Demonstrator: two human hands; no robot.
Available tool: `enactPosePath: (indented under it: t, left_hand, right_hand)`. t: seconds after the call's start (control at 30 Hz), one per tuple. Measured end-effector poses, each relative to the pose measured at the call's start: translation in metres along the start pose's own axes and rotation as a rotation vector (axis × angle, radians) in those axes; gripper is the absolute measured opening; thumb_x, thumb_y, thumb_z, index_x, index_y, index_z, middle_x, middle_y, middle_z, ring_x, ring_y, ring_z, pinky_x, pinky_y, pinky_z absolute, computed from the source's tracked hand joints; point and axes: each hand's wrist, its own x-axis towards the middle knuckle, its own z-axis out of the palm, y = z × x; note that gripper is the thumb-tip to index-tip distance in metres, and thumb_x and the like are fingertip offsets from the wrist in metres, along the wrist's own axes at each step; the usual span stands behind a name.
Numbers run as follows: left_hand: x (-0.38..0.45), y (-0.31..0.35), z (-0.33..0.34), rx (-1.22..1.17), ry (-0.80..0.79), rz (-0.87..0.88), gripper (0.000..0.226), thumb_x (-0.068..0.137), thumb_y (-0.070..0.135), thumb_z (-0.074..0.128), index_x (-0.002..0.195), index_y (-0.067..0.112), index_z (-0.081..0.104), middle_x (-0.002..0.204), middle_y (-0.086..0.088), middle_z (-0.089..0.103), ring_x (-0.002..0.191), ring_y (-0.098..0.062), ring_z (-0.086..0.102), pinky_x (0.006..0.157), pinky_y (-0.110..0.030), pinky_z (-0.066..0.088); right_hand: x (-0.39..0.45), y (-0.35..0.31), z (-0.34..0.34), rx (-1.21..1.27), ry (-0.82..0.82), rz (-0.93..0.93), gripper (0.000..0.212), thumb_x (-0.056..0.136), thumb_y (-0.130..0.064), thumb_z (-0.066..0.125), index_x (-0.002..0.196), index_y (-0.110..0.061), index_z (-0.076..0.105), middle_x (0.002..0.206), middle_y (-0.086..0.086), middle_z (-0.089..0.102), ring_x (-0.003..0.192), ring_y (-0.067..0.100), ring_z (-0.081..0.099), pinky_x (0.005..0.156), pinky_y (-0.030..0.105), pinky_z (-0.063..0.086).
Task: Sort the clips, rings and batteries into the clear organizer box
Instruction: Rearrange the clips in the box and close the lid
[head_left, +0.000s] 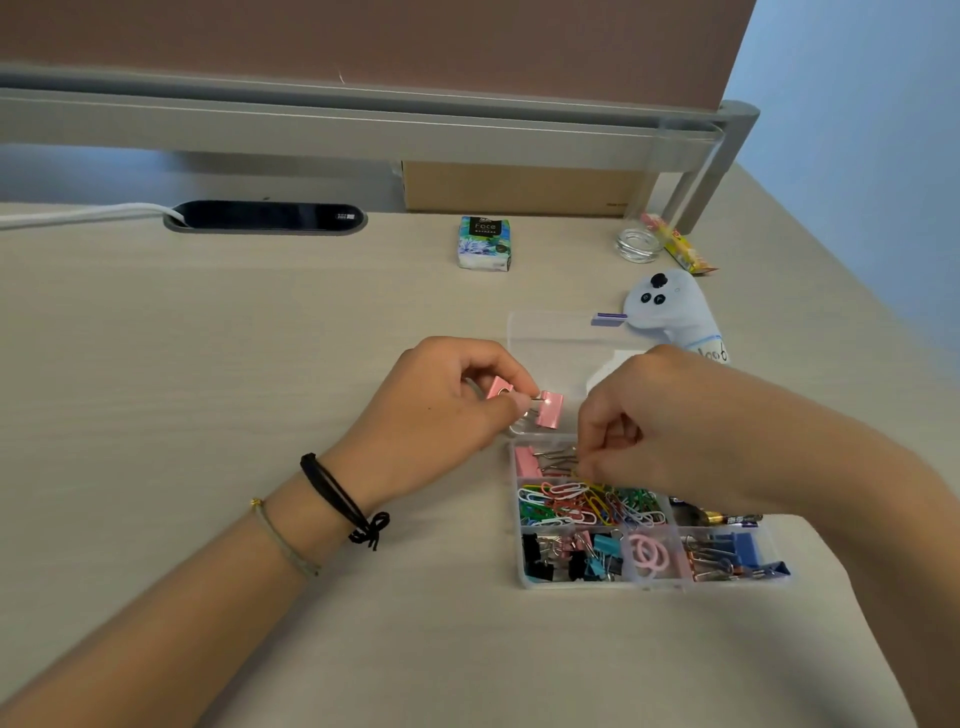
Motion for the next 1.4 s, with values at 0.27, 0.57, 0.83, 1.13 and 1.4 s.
enactPosePath:
  t: [0.27, 0.57, 0.83, 1.13, 1.4]
  left_hand:
    - [-0.001, -0.001, 0.007, -0.001, 0.012, 0.01, 0.008, 0.079, 0.028, 0.069, 0.083, 0.026, 0.075, 0.072, -0.022, 0.059, 0.058, -0.04, 0.056, 0.06, -0.047, 0.051]
    - [-0.001, -0.003, 0.007, 0.023, 0.015, 0.027, 0.007, 0.08, 0.029, 0.068, 0.082, 0.027, 0.074, 0.074, -0.022, 0.059, 0.062, -0.04, 0.058, 0.06, -0.041, 0.049]
    - [0.0, -0.005, 0.008, 0.02, 0.013, 0.033, 0.009, 0.08, 0.031, 0.067, 0.084, 0.028, 0.074, 0.071, -0.02, 0.057, 0.063, -0.04, 0.057, 0.063, -0.046, 0.051]
    - [0.0, -0.007, 0.008, 0.01, 0.017, 0.016, 0.01, 0.081, 0.028, 0.068, 0.085, 0.024, 0.075, 0.059, 0.0, 0.045, 0.059, -0.04, 0.055, 0.06, -0.042, 0.049]
    - [0.0, -0.005, 0.008, 0.015, 0.02, 0.019, 0.01, 0.08, 0.029, 0.067, 0.085, 0.025, 0.075, 0.06, -0.007, 0.051, 0.058, -0.039, 0.055, 0.061, -0.044, 0.05]
  right_hand:
    - [0.002, -0.002, 0.005, 0.039, 0.017, -0.018, 0.023, 0.09, -0.024, 0.058, 0.092, -0.035, 0.079, 0.08, -0.015, 0.071, 0.077, 0.004, 0.063, 0.073, 0.023, 0.055]
    - [0.01, -0.005, 0.015, 0.018, -0.032, -0.005, 0.025, 0.087, -0.022, 0.055, 0.093, -0.032, 0.078, 0.086, -0.01, 0.072, 0.077, 0.01, 0.065, 0.074, 0.034, 0.058]
    - [0.011, -0.003, 0.014, 0.049, -0.056, 0.008, 0.017, 0.088, -0.022, 0.058, 0.083, -0.028, 0.073, 0.06, -0.013, 0.054, 0.058, 0.003, 0.052, 0.052, 0.015, 0.036]
    - [0.009, 0.0, 0.007, 0.085, -0.023, 0.032, 0.018, 0.089, -0.028, 0.06, 0.089, -0.033, 0.077, 0.061, -0.014, 0.056, 0.06, 0.002, 0.054, 0.053, 0.014, 0.038]
    - [0.007, -0.003, 0.009, 0.051, -0.017, 0.023, 0.02, 0.088, -0.025, 0.057, 0.086, -0.029, 0.077, 0.073, -0.011, 0.065, 0.071, 0.007, 0.061, 0.066, 0.026, 0.054]
